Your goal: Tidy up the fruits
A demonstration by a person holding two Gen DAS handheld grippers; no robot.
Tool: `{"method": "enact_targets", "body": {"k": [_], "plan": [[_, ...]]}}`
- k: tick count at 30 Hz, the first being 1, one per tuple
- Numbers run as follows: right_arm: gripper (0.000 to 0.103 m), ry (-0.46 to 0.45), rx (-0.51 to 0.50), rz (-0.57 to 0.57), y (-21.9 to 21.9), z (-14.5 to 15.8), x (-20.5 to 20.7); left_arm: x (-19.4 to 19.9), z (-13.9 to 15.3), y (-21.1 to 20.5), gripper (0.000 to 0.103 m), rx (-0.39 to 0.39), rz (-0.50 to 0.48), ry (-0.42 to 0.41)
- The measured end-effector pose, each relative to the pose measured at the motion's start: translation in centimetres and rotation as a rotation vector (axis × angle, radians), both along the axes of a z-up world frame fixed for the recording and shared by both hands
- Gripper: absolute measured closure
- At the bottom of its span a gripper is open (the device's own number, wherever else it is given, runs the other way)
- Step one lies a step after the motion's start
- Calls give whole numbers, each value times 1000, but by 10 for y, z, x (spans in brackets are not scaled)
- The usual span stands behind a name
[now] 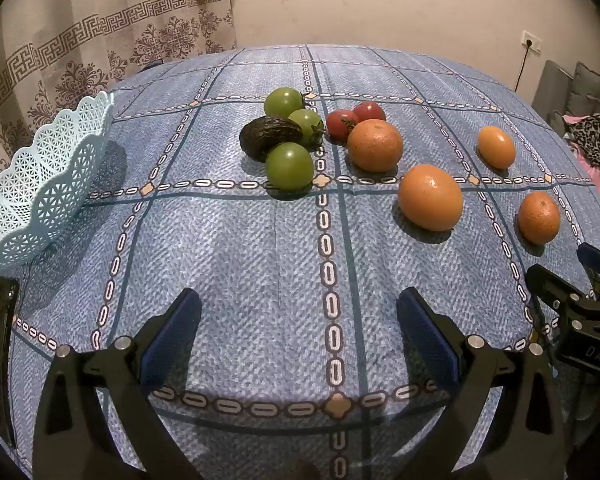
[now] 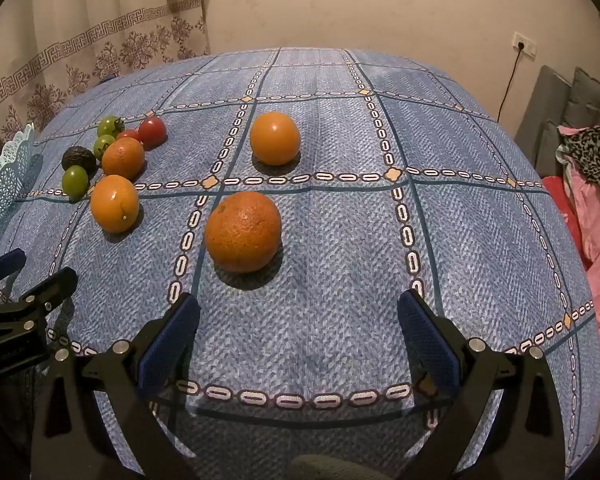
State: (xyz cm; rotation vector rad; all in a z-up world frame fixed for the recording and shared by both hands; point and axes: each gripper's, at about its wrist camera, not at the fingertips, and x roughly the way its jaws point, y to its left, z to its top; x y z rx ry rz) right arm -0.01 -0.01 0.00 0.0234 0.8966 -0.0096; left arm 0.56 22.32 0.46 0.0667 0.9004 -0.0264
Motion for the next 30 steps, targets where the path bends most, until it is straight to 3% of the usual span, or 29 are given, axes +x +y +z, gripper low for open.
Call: {"method": "enact_targets", "body": {"k": [30], "plan": [[5,3,-11,-1,4,1,1,0,0,0,3,0,0,1]]}}
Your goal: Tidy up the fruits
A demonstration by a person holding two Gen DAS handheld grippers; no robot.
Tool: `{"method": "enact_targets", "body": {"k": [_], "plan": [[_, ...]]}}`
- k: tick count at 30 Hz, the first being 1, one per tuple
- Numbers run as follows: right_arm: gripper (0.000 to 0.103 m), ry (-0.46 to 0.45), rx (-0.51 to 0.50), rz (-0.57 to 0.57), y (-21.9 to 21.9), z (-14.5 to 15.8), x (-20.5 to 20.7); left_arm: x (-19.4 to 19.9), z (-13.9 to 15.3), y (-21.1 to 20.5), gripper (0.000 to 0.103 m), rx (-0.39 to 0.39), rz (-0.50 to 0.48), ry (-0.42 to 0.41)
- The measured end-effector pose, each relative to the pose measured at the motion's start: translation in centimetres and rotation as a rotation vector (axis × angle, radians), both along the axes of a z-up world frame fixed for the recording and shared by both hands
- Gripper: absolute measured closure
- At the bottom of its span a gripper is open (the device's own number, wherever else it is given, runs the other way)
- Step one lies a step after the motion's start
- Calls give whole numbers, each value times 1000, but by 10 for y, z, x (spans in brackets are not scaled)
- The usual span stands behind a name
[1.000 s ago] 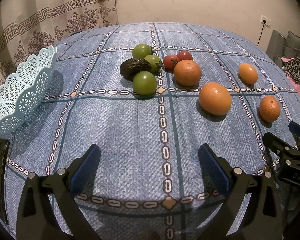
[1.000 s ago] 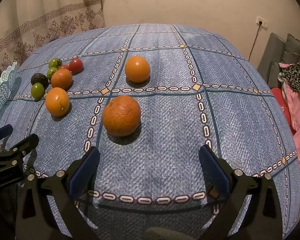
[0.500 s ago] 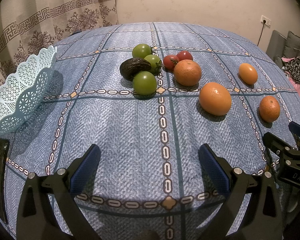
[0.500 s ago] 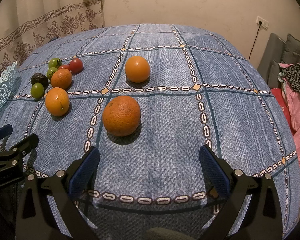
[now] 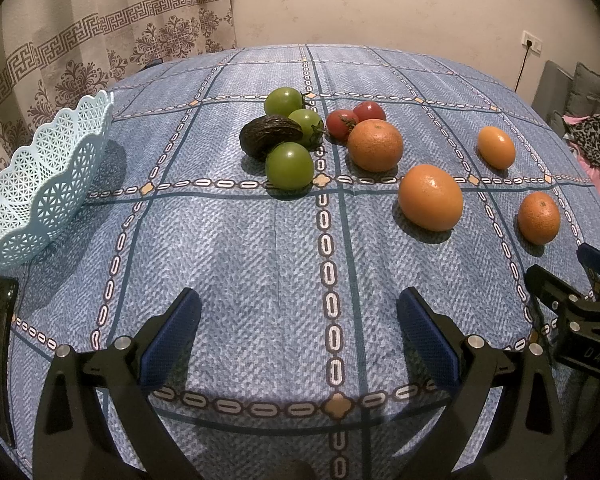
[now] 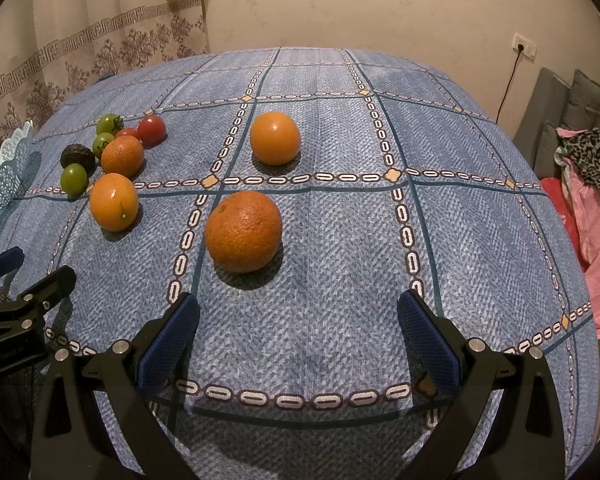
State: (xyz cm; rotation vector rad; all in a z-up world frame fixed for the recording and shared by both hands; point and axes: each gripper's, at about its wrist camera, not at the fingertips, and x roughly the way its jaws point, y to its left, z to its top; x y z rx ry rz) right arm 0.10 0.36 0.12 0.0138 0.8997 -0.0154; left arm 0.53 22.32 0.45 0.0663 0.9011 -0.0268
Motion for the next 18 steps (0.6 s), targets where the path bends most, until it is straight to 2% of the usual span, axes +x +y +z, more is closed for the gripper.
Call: {"method": "enact_targets", "body": {"k": [18], "plan": [[5,2,-3,1,-2,-2,1,0,0,1,3,-1,0,1]]}}
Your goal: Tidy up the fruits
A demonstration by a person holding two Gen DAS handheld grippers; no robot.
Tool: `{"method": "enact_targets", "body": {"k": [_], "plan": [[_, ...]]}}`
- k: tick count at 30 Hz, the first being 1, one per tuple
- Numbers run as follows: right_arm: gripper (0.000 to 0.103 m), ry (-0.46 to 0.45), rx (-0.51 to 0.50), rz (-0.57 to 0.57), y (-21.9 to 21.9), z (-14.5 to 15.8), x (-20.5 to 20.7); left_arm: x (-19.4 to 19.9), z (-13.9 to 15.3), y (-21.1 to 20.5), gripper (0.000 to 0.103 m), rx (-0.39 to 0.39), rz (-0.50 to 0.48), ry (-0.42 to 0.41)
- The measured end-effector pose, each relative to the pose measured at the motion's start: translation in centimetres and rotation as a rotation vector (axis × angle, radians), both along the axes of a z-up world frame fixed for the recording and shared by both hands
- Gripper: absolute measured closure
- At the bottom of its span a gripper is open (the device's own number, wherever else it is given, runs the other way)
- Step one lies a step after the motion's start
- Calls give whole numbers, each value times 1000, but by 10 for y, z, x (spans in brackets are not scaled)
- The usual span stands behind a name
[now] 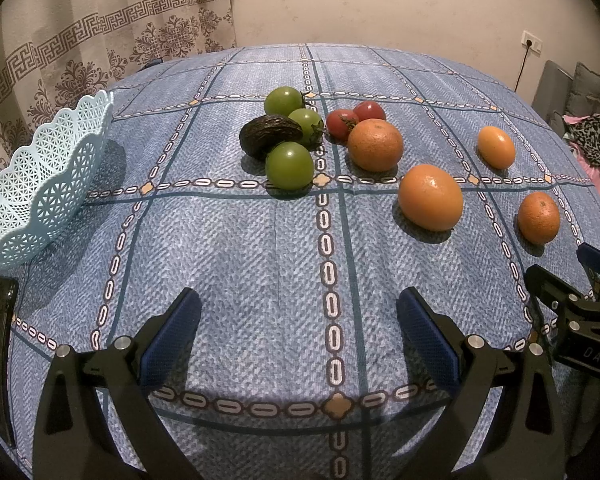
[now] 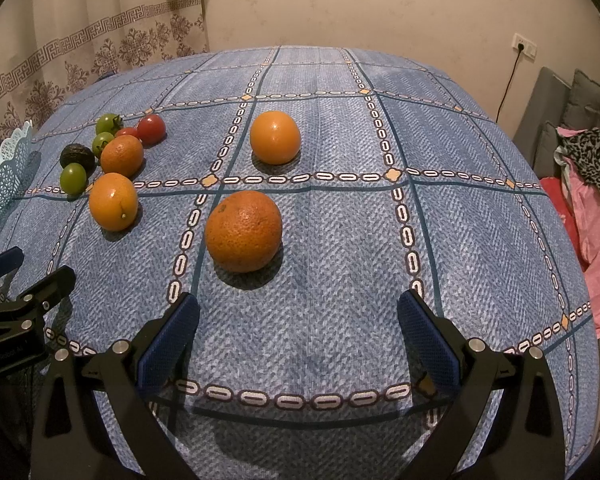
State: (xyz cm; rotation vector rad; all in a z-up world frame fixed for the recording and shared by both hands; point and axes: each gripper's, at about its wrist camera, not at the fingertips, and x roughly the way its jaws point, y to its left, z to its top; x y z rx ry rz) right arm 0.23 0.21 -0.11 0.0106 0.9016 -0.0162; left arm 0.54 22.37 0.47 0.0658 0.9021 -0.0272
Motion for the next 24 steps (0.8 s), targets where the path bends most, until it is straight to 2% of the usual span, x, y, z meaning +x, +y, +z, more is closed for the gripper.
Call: {"method": "enact_targets", "body": {"k": [19,24], "plan": [[5,4,-1,0,2,0,-1,1,3,-1,3,3,-27,7],[5,5,1,1,1,0,-1,5,10,2,3,36,-18,-29]]}}
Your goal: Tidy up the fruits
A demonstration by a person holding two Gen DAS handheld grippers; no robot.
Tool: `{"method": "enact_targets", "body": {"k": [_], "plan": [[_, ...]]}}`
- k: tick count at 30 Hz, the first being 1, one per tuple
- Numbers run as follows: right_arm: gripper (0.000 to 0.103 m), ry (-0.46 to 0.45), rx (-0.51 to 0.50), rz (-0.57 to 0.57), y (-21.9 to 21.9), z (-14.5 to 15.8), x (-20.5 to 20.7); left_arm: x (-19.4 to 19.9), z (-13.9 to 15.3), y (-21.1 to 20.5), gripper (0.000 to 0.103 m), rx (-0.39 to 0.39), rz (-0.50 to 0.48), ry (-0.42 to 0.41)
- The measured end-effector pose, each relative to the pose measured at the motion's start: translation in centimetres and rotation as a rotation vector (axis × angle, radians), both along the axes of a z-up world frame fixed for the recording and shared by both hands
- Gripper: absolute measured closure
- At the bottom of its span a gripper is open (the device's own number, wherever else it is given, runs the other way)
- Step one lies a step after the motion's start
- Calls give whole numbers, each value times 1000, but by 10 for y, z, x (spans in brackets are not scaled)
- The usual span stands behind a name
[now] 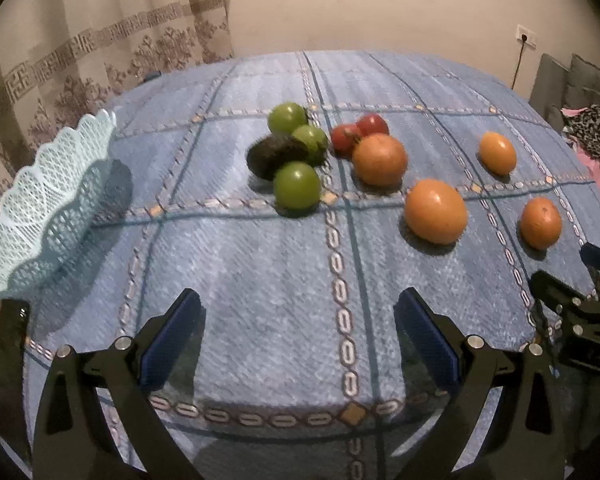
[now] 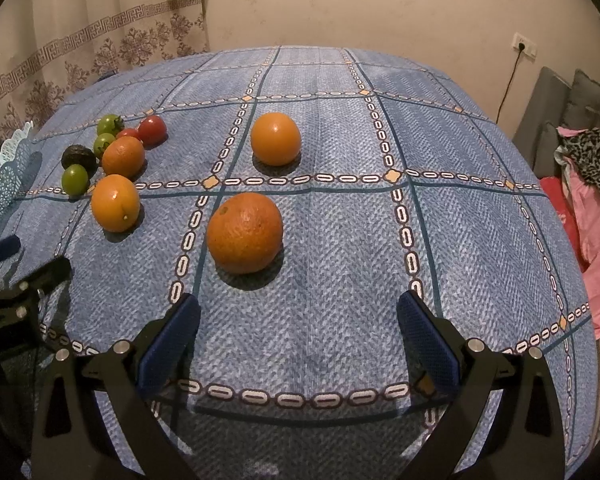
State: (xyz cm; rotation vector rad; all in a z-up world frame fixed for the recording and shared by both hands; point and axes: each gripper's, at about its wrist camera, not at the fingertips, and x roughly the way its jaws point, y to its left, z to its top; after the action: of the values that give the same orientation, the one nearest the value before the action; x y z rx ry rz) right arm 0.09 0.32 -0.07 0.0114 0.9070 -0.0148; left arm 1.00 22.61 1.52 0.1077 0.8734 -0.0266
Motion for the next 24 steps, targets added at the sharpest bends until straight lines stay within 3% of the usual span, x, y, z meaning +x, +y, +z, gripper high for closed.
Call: {"method": "enact_targets", "body": {"k": [20,24], "plan": [[5,-28,42,12,-4,15,8,28,12,23,3,-20,11,-46],[5,-36,47,19,-3,17,9,37,12,31,13,-47,14,-38]]}}
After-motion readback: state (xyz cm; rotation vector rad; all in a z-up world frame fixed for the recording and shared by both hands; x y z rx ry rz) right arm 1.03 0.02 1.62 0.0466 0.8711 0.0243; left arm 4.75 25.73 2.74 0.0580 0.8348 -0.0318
